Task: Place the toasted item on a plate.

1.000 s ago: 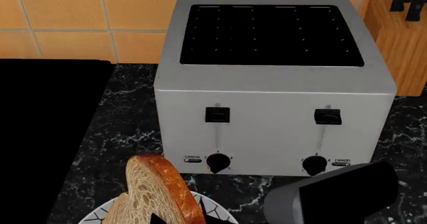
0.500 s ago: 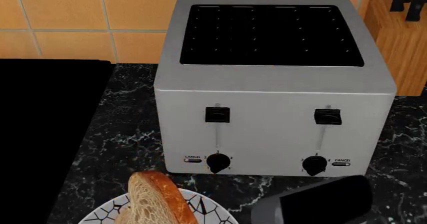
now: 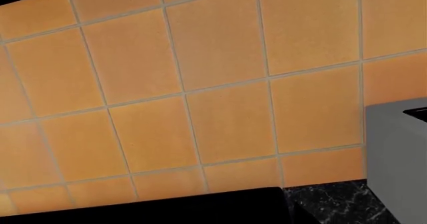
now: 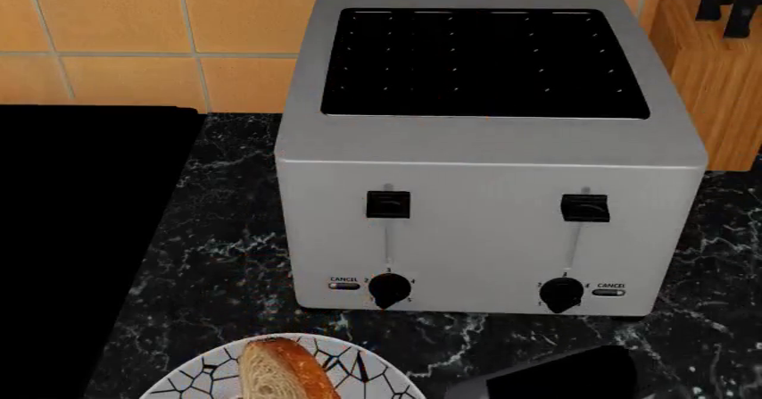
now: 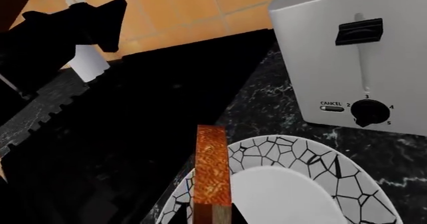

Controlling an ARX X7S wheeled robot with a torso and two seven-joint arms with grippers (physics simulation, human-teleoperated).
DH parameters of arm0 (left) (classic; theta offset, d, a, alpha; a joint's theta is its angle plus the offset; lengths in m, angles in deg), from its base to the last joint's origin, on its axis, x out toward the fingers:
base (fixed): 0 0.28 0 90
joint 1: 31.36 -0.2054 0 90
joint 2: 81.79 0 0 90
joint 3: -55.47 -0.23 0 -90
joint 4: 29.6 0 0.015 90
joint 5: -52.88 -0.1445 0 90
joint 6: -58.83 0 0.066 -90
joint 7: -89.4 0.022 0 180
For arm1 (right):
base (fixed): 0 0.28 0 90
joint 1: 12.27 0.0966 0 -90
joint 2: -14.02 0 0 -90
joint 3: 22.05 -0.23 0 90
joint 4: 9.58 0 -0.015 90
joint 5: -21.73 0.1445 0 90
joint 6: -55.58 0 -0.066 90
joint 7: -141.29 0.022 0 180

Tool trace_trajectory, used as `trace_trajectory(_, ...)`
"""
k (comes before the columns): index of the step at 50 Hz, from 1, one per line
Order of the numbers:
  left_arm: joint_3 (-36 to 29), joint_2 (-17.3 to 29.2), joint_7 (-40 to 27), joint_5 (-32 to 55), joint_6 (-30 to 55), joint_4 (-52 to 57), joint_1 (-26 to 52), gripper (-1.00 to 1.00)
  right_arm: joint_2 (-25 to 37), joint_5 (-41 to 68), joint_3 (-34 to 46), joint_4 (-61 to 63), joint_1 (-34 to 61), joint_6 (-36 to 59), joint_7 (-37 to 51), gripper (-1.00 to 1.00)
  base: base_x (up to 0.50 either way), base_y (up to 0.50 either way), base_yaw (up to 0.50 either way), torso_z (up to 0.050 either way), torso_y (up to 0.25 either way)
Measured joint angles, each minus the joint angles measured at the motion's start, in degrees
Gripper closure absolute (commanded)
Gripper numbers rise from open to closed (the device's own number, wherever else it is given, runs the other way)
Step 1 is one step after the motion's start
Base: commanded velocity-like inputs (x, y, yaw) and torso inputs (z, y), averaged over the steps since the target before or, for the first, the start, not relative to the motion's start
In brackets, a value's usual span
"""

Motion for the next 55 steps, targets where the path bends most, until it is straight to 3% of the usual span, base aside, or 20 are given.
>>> trace_trajectory(55,0.16,0.54,-0.33,-0.28,-3.35,-0.54,-3.50,-1.00,-7.13,-19.92,-8.25,-3.81,-11.66,11.65,-21.27,1.00,0.00,0.00,0.00,0.000,0.000)
